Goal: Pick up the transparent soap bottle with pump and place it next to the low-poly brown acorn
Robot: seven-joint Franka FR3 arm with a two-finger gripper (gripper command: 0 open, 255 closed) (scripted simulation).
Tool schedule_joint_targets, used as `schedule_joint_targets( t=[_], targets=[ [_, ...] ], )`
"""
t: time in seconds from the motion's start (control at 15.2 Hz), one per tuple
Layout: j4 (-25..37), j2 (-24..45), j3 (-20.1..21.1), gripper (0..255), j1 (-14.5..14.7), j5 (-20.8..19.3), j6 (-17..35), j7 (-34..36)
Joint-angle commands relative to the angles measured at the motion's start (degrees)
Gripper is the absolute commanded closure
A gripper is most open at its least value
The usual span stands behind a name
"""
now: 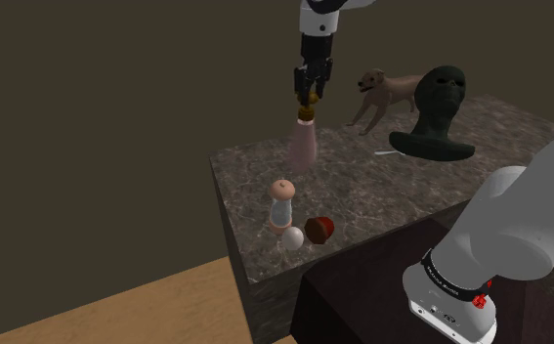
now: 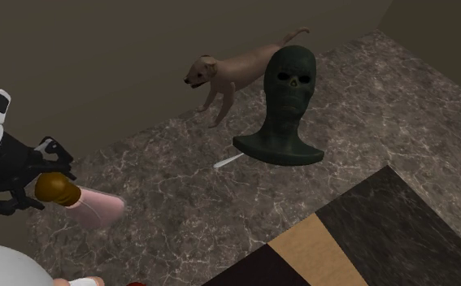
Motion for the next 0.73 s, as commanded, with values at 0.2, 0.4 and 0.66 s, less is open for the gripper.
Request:
schedule_joint_targets(
  t=[0.2, 0.4, 0.66],
  targets=[
    [-3.69, 0.26, -0.08, 255, -0.05, 0.02, 4.00, -0.12],
    [-5.67, 0.57, -0.11, 255, -0.06, 0.05, 6.29, -0.17],
    [-8.13, 1.17, -0.16, 255, -0.08, 0.12, 9.35, -0.27]
  ],
)
